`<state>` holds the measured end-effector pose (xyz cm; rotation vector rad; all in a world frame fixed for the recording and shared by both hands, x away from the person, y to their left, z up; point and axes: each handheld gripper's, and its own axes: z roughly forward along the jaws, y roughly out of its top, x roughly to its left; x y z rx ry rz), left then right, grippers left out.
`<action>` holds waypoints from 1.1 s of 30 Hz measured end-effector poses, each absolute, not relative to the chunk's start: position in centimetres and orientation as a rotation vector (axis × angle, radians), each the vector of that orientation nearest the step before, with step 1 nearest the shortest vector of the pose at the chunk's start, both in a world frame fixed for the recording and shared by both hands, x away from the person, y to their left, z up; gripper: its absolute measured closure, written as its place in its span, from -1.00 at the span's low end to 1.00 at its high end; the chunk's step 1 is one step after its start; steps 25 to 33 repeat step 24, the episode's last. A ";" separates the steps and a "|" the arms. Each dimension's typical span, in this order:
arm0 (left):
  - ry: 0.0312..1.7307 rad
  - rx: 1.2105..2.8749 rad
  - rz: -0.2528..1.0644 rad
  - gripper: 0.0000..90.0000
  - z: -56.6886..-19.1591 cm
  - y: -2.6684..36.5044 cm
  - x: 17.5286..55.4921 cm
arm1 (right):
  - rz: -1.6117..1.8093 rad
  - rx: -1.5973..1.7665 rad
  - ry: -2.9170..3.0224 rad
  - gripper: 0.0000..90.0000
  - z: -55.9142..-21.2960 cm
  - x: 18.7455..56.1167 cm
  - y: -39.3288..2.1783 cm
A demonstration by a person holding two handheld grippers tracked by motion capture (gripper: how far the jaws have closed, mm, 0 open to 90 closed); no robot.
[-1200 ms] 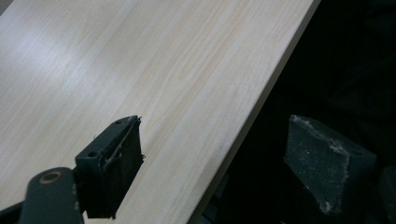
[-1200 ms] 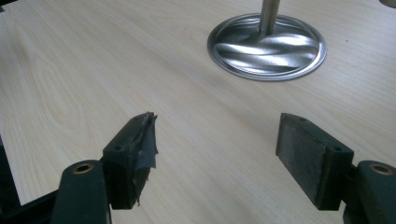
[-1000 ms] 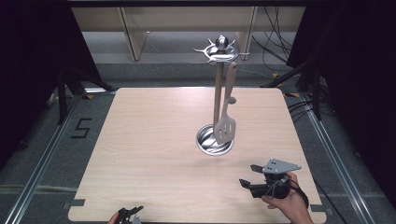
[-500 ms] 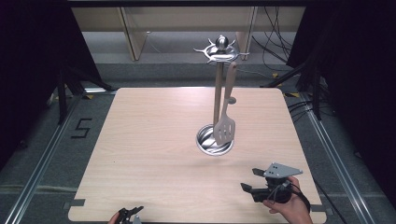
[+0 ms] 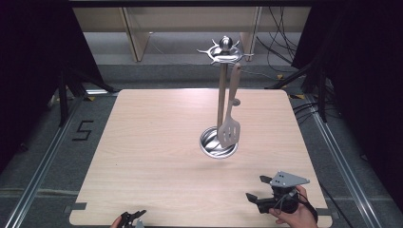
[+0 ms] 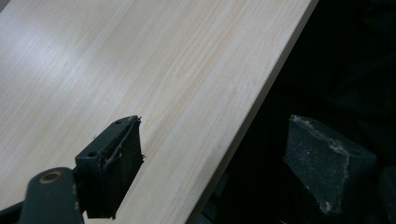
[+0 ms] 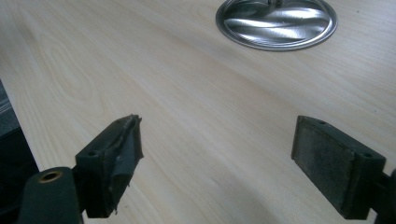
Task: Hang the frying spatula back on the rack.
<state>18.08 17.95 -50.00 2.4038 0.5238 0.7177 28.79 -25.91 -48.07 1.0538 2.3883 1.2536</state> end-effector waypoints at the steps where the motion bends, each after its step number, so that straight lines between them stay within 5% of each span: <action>1: 0.525 2.403 0.717 -0.60 -50.0 18.0 18.1 | 1.246 1.021 2.377 -0.63 -48.1 28.8 -26.0; 33: 0.535 2.405 0.714 -0.60 -50.0 18.1 18.1 | 1.244 0.987 2.411 -0.63 -48.6 27.3 -25.9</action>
